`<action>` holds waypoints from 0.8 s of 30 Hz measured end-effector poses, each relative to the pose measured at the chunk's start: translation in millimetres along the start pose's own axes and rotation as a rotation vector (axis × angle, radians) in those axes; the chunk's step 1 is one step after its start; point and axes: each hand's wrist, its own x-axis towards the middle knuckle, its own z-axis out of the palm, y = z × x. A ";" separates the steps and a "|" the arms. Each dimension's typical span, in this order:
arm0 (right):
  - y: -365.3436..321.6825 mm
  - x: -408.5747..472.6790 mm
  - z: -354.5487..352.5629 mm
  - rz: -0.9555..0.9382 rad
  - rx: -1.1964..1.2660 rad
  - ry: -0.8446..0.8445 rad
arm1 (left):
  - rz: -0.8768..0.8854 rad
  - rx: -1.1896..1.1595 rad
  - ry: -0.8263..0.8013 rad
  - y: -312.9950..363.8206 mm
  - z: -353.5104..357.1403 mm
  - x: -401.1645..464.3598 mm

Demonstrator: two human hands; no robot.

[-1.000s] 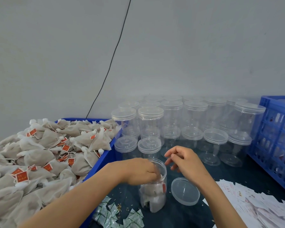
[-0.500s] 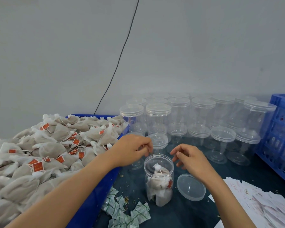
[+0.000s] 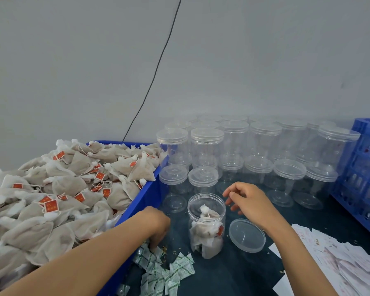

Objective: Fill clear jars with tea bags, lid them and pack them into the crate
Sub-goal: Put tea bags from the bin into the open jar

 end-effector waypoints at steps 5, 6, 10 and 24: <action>0.0 -0.9 -1.0 -0.003 -0.015 -0.012 | 0.019 0.007 0.002 4.3 2.0 1.0; -0.1 -1.0 -1.4 -0.002 -0.017 -0.013 | 0.035 0.015 0.006 5.2 2.5 1.7; 0.0 -2.0 -3.5 0.002 -0.017 -0.015 | 0.035 0.001 0.137 6.2 -0.6 3.6; 9.4 1.9 -13.3 0.047 -0.011 0.004 | 0.055 -0.482 1.134 17.2 -28.6 -12.9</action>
